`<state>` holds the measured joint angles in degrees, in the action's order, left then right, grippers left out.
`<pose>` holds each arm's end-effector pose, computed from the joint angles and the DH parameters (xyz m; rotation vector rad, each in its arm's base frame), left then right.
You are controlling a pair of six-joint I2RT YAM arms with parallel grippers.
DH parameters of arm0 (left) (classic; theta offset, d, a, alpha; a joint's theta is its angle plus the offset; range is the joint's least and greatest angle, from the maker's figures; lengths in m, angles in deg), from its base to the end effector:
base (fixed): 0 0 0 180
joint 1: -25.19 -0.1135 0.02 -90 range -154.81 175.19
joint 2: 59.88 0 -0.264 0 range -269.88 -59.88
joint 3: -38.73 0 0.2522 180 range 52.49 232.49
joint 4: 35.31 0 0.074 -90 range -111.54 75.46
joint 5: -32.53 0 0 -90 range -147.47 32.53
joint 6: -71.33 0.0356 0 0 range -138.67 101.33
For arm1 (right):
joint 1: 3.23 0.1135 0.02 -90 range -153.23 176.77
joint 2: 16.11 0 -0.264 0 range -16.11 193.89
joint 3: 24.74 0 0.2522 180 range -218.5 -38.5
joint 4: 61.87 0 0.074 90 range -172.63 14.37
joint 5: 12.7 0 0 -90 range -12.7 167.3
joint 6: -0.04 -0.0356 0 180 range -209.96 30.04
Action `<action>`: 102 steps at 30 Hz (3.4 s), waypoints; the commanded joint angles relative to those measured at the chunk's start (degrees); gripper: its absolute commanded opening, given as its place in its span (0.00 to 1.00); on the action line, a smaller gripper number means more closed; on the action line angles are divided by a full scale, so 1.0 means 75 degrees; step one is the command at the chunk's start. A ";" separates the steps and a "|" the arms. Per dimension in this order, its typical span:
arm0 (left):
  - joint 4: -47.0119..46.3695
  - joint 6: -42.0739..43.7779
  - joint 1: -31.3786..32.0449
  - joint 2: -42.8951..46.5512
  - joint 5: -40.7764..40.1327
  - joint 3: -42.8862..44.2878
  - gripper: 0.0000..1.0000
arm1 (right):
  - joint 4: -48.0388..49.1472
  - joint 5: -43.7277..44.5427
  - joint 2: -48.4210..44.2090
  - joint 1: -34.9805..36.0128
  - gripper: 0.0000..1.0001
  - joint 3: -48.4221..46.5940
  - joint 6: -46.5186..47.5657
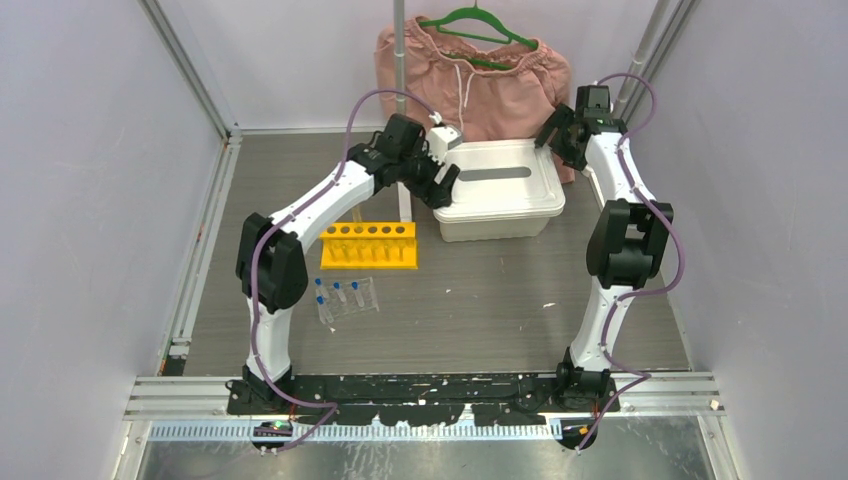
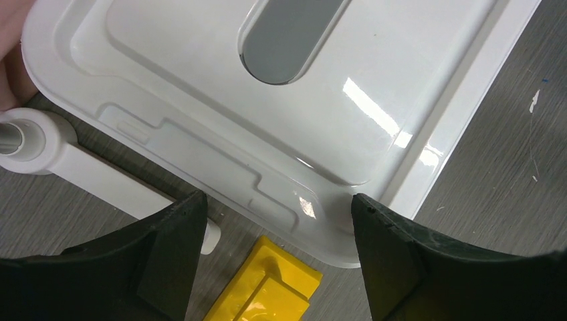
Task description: Organize the chemistry lab equipment
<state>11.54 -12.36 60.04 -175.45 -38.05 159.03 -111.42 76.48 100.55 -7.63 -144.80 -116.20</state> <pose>0.3749 -0.2755 0.3003 0.9864 2.1227 -0.6425 0.4648 -0.0353 0.2854 0.6236 2.3023 0.1986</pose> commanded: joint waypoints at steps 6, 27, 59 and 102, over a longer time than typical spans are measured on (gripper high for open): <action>0.0585 0.0356 0.0098 0.0294 -0.0411 -0.0451 0.78 | 0.0313 0.0421 -0.0514 -0.0153 0.83 0.0673 0.0006; 0.0817 0.0101 -0.0630 0.0665 -0.0055 0.0593 0.88 | 0.0964 0.1033 -0.1115 -0.0189 0.86 0.1673 -0.0113; 0.0624 -0.0150 -0.0686 -0.0771 -0.0422 0.1326 0.75 | 0.1183 -0.0073 -0.3083 0.0154 0.51 0.3630 -0.0722; -0.6058 -0.1058 -0.6760 0.6002 0.1206 -1.0126 1.00 | 1.0697 0.2899 -0.7440 0.0491 1.00 1.2643 0.1307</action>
<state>-15.26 -14.70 9.51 -127.28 -29.84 83.97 -51.97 96.35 40.01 -3.98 -51.89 -111.07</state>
